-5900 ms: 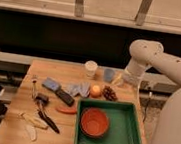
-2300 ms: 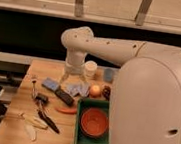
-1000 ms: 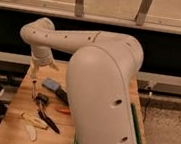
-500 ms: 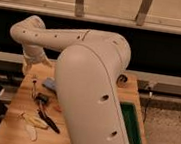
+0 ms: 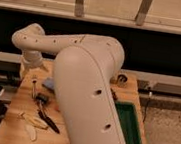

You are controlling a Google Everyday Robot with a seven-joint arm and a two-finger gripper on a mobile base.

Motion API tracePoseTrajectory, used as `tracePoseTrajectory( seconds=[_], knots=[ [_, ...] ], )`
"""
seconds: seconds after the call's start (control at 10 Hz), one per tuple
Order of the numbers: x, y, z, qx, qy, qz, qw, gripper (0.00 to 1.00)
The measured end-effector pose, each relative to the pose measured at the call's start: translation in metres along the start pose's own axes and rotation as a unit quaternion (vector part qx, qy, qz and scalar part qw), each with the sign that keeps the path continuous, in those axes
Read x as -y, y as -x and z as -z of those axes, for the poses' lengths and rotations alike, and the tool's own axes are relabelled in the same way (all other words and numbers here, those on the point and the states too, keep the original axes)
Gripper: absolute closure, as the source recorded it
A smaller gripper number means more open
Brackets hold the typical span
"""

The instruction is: Place fork in tray

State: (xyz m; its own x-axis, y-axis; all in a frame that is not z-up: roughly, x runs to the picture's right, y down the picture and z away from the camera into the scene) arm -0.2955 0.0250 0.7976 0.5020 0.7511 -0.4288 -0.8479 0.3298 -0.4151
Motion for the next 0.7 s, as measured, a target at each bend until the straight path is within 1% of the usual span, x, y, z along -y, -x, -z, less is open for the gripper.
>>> tracePoseTrajectory(
  seconds=[0.2,0.3,0.5,0.7],
  knots=[
    [-0.013,0.009,-0.019,-0.005,0.014,0.011,0.9998,0.2],
    [-0.017,0.011,-0.028,-0.009,0.024,0.017,0.9995,0.2],
    [-0.028,0.011,-0.04,-0.021,0.054,0.034,0.9977,0.2],
    [-0.027,0.01,-0.041,-0.024,0.057,0.035,0.9975,0.2]
  ],
)
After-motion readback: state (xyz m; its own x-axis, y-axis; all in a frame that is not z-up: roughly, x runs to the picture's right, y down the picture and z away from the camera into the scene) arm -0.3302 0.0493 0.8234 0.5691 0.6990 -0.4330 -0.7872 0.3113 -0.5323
